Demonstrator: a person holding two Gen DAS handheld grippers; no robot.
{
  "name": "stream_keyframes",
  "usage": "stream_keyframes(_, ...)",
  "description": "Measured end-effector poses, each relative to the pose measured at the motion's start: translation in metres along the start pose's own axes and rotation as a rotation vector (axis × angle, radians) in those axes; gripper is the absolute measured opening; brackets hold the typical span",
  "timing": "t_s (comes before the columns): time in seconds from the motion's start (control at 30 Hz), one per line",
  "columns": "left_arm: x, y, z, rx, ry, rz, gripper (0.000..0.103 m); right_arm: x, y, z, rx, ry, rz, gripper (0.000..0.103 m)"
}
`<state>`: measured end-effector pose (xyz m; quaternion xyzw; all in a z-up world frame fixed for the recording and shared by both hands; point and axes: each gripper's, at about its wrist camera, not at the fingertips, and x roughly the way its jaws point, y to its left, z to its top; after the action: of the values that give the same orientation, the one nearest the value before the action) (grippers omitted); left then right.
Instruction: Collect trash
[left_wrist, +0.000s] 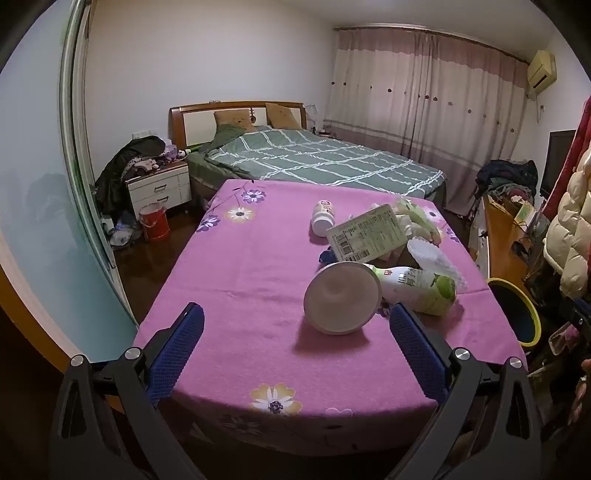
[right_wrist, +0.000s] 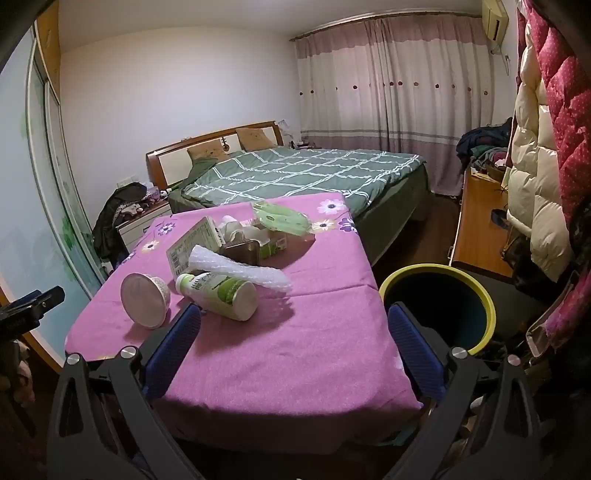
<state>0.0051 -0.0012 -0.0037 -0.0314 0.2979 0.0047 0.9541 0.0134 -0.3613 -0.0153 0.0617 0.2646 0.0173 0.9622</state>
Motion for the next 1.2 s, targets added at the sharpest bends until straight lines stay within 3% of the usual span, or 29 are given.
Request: stream_keyframes(1.2,0.0045,0.0014,-0.0001,-0.005,0.016,-0.001,0.099,0.0063,0.0011,0.0009,0.0,0.008,-0.002,0.097)
